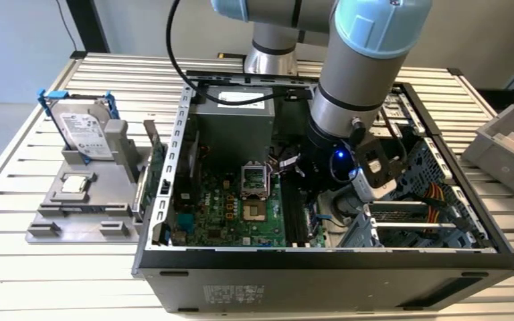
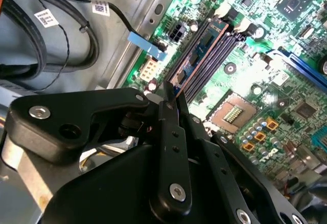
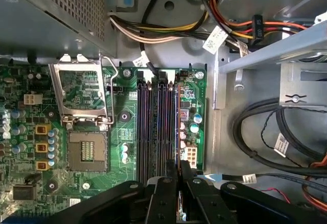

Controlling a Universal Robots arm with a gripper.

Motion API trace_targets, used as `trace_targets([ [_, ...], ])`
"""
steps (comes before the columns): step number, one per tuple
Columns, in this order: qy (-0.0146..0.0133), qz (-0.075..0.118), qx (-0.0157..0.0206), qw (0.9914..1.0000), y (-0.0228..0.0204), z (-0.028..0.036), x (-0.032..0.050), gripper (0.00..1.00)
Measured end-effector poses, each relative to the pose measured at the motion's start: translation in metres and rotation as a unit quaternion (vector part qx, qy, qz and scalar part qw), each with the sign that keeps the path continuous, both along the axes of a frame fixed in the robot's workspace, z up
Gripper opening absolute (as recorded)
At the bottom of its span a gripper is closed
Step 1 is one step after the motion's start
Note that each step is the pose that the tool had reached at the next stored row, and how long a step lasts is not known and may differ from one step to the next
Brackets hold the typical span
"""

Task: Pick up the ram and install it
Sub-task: 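Insert the ram into the slot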

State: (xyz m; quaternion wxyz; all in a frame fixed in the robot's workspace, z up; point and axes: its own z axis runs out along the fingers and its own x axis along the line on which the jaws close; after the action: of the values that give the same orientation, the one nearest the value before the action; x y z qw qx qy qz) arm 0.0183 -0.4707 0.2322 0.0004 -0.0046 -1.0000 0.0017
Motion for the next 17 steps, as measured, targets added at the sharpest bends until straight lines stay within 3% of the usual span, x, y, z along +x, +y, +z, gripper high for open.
trace_targets([
  [12,0.0,0.0,-0.0005,1.0,0.0,-0.013,-0.0014,0.0],
  [17,0.0,0.0,-0.0006,1.0,0.0,-0.0152,-0.0016,0.0],
])
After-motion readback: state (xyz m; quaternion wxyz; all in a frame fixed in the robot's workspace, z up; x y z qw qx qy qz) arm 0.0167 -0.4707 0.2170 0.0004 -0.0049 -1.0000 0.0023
